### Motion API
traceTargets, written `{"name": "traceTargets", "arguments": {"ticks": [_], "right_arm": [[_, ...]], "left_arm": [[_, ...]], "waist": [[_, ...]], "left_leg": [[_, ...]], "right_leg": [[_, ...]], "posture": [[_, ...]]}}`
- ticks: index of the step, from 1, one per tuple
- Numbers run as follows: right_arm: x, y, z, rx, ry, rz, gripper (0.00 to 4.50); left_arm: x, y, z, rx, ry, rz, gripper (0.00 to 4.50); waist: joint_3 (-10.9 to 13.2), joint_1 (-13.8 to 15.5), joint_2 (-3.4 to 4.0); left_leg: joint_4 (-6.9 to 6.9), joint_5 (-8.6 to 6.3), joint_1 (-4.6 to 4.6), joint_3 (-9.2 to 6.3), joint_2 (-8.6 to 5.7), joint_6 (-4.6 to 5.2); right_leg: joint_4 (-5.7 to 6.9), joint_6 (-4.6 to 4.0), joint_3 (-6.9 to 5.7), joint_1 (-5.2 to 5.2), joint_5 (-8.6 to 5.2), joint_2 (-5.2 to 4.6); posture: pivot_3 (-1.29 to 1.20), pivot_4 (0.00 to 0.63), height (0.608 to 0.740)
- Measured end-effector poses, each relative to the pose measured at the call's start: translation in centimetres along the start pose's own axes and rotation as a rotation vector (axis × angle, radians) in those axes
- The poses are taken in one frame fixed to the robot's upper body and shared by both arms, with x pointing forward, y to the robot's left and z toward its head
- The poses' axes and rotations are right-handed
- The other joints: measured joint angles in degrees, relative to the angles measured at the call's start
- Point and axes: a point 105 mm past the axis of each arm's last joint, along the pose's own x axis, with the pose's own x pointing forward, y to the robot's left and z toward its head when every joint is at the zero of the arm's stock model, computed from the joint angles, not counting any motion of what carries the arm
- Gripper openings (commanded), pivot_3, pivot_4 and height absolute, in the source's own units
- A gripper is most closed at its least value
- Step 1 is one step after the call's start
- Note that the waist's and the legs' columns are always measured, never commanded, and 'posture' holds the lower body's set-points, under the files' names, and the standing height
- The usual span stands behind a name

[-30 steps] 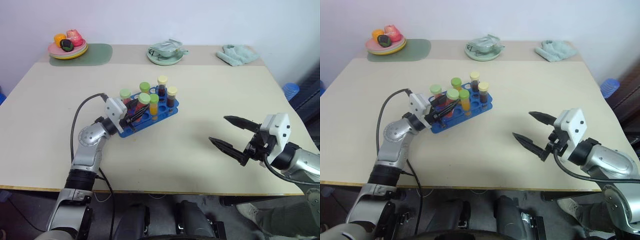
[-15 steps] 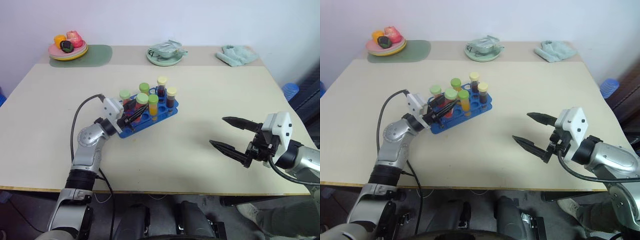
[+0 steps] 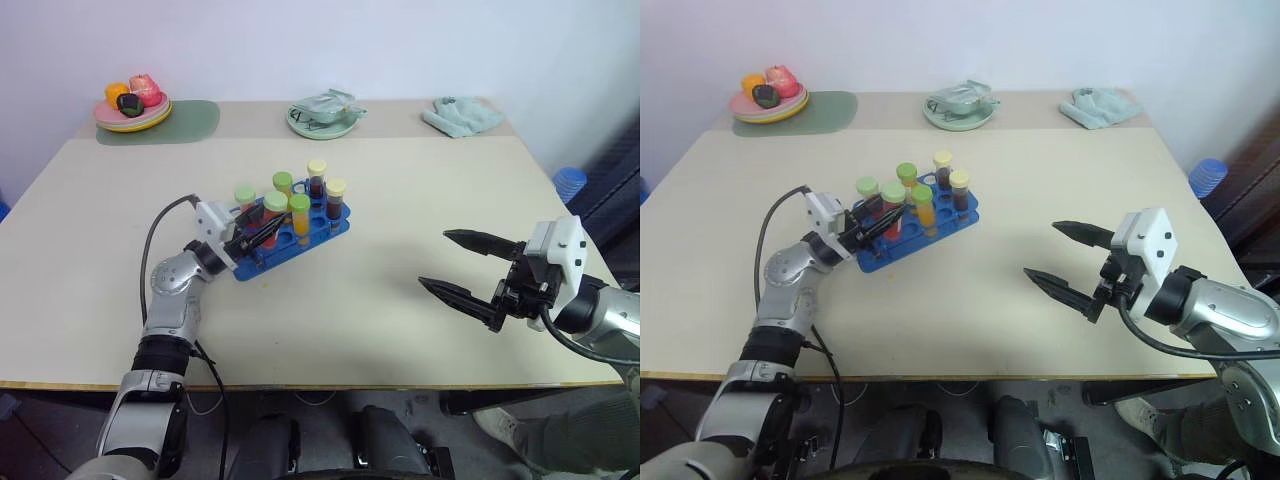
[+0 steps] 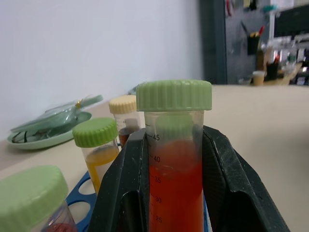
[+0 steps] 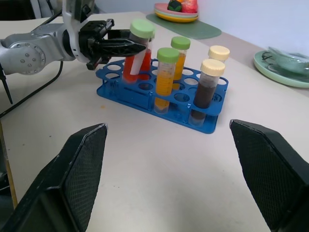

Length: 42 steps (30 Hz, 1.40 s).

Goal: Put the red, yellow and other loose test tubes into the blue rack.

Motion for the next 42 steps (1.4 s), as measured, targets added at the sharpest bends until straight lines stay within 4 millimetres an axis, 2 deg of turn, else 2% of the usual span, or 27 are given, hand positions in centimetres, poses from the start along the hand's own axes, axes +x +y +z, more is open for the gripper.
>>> {"name": "traceTargets", "arguments": {"ticks": [3, 16, 19, 23, 25, 31, 36, 39, 42], "right_arm": [[-0.1, -0.2, -0.1, 0.000, -0.001, -0.005, 4.18], [-0.4, -0.8, -0.5, -0.008, -0.002, -0.010, 4.18], [-0.5, -0.6, -0.8, -0.004, 0.004, -0.007, 4.18], [-0.6, -0.5, -0.8, -0.012, 0.000, -0.001, 4.18], [-0.6, -0.5, -0.9, -0.014, -0.002, 0.002, 4.18], [-0.5, -0.7, -1.2, -0.009, 0.002, -0.009, 4.18], [-0.1, -0.8, -1.3, -0.013, 0.006, -0.018, 4.18], [-0.2, -1.0, -2.2, -0.003, 0.030, -0.067, 4.18], [-1.2, -1.0, -3.9, 0.048, 0.071, -0.117, 4.18]], "left_arm": [[-0.5, -0.2, -0.6, -0.030, -0.015, 0.021, 1.02], [-0.7, -0.4, -0.5, 0.045, -0.034, 0.035, 1.02], [-0.9, -0.5, -0.9, 0.040, -0.020, 0.036, 2.34], [-1.9, 0.1, -1.2, 0.024, 0.010, 0.080, 4.31], [-2.1, 0.6, -1.0, 0.044, 0.032, 0.109, 4.31], [-3.7, 0.1, 0.0, 0.004, 0.098, 0.082, 4.31], [-5.8, 0.4, 0.5, -0.068, 0.130, 0.125, 4.31], [-8.1, -0.2, 1.0, -0.092, 0.209, 0.041, 4.31], [-10.8, 0.5, 1.8, -0.078, 0.299, 0.050, 4.31]], "waist": [[0.08, 0.21, -0.19], [0.12, 0.20, -0.23], [0.12, 0.11, -0.23], [0.12, 0.48, -0.24], [0.14, 0.56, -0.27], [0.16, 0.43, -0.27], [0.17, 0.47, -0.25], [0.20, 0.35, -0.30], [0.24, 0.45, -0.23]], "left_leg": [[0.04, 0.00, -0.50, -0.02, 0.01, 0.00], [-0.13, -0.04, -0.52, -0.01, 0.00, 0.05], [-0.22, -0.04, -0.48, 0.01, 0.00, 0.05], [-0.33, -0.03, -0.49, 0.01, 0.00, 0.04], [-0.34, -0.03, -0.52, 0.01, -0.01, 0.04], [-0.44, -0.04, -0.52, 0.01, -0.02, 0.04], [-0.45, -0.04, -0.53, 0.01, -0.02, 0.04], [-0.55, -0.04, -0.55, 0.01, -0.01, 0.04], [-0.64, -0.04, -0.55, 0.01, -0.02, 0.04]], "right_leg": [[0.00, 0.01, -0.02, -0.47, 0.01, 0.00], [-0.19, 0.00, 0.00, -0.50, 0.01, -0.04], [-0.20, 0.00, 0.01, -0.50, 0.01, -0.05], [-0.22, -0.01, -0.01, -0.54, 0.00, -0.06], [-0.27, 0.00, -0.01, -0.54, 0.01, -0.08], [-0.35, -0.01, 0.00, -0.57, 0.00, -0.11], [-0.36, -0.02, 0.00, -0.58, 0.00, -0.13], [-0.48, -0.04, -0.01, -0.58, -0.01, -0.14], [-0.60, -0.05, -0.01, -0.57, -0.02, -0.16]], "posture": [[0.00, 0.150, 0.740], [0.00, 0.150, 0.740], [0.00, 0.150, 0.740], [0.00, 0.150, 0.740], [0.00, 0.150, 0.740], [0.00, 0.150, 0.740], [0.00, 0.150, 0.740], [0.00, 0.150, 0.740], [0.00, 0.150, 0.740]]}}
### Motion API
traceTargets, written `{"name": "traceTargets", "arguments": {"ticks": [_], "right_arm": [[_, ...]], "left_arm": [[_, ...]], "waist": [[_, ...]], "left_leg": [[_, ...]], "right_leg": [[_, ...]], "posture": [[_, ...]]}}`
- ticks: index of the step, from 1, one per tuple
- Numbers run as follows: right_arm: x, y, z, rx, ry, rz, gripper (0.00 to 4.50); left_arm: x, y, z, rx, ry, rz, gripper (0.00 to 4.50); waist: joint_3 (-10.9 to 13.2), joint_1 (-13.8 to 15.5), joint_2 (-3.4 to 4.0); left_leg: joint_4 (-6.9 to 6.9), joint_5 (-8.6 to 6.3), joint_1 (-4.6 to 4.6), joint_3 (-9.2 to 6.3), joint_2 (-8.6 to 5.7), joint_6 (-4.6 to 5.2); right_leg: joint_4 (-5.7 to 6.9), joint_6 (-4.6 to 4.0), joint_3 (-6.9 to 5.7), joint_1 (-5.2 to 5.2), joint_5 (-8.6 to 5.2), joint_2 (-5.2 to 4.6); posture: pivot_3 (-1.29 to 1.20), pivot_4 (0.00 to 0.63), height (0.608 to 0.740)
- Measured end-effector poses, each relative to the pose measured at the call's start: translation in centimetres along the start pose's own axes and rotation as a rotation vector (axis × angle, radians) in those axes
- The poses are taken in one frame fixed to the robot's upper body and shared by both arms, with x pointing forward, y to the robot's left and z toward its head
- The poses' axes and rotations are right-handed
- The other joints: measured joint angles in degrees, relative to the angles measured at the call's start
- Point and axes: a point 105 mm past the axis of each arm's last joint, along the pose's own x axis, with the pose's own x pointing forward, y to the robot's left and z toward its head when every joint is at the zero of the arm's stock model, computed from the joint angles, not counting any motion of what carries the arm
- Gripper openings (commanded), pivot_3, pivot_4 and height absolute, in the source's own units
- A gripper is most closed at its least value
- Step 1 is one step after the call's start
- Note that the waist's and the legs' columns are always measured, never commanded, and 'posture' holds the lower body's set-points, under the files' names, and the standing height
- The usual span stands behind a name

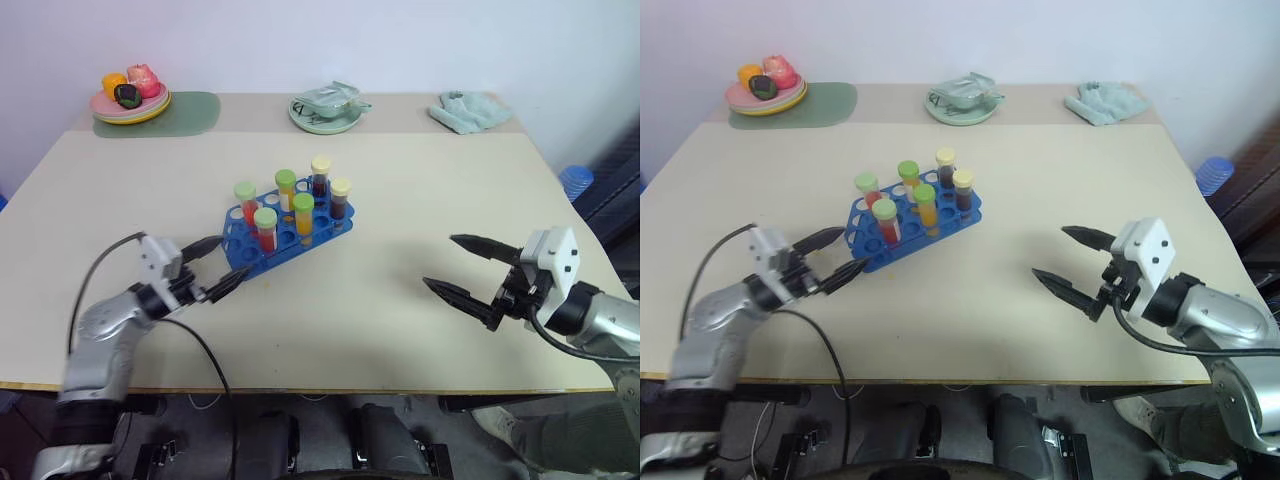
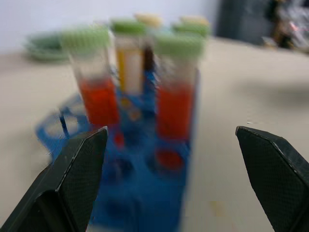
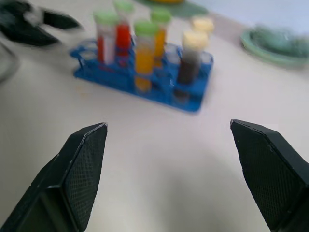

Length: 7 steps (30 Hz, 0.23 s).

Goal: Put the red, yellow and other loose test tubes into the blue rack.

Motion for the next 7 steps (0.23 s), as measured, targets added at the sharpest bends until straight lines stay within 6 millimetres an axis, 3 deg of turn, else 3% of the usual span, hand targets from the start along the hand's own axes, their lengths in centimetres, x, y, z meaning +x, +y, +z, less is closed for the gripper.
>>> {"name": "traceTargets", "arguments": {"ticks": [3, 7], "right_arm": [[-1.6, -0.6, -1.1, 0.026, 0.027, -0.068, 4.18], [-3.0, -1.1, -1.5, 0.023, 0.042, -0.124, 4.18]], "left_arm": [[-2.6, 0.6, 0.1, 0.018, 0.068, 0.016, 4.31], [-3.4, 1.0, 1.1, 0.030, 0.069, 0.011, 4.31]], "waist": [[0.03, 0.24, 0.04], [0.05, 0.74, 0.08]], "left_leg": [[0.00, -0.01, -0.02, 0.00, 0.00, 0.01], [0.00, -0.02, -0.01, 0.00, 0.00, 0.03]], "right_leg": [[-0.13, -0.11, -0.01, 0.06, -0.06, -0.02], [-0.26, -0.18, -0.02, 0.14, -0.08, -0.03]], "posture": [[0.00, 0.150, 0.740], [0.00, 0.150, 0.740]]}}
